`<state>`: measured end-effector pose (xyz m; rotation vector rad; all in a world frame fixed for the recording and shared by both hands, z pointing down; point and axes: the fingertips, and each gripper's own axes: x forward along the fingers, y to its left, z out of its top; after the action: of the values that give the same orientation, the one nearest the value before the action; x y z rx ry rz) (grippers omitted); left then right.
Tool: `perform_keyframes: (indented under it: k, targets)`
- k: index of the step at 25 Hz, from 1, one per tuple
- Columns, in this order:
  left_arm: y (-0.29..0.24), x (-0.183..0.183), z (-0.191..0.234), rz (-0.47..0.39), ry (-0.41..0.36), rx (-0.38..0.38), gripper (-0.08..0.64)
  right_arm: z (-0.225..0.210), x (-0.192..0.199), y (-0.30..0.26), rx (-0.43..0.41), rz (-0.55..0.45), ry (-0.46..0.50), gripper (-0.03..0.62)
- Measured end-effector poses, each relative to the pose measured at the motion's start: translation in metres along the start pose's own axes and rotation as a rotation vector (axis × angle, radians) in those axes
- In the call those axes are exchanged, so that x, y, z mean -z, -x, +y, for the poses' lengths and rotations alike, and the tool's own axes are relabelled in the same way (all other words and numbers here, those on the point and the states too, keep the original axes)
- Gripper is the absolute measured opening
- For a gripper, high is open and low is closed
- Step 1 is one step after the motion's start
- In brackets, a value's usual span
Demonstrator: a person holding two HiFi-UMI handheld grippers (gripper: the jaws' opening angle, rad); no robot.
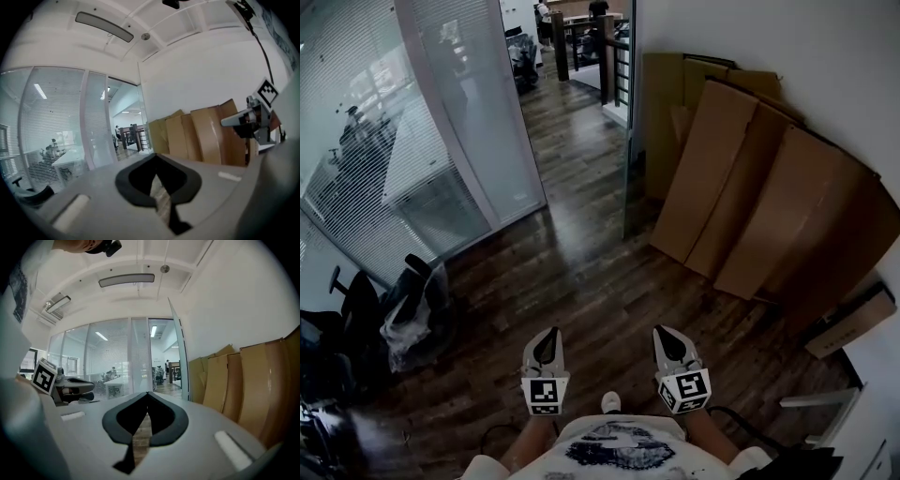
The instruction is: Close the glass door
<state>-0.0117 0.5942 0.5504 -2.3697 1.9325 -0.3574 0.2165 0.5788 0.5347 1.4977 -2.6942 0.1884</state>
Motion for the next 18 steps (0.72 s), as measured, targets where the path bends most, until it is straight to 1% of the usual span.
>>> perform_keyframes:
  k: [4,11,18]
  targets:
    - [-0.015,0.001,0.019,-0.003,-0.005,-0.003,-0.002,0.000,0.000,-0.016,0.018,0.000,-0.001,0.008]
    - [-0.033,0.000,0.021,-0.004,0.001,0.020,-0.002,-0.012,0.000,-0.025,0.050,0.005,-0.010,0.008]
    - [-0.041,0.002,0.026,0.003,-0.003,0.017,-0.002,-0.015,0.002,-0.038,0.044,0.013,-0.013,0.008]
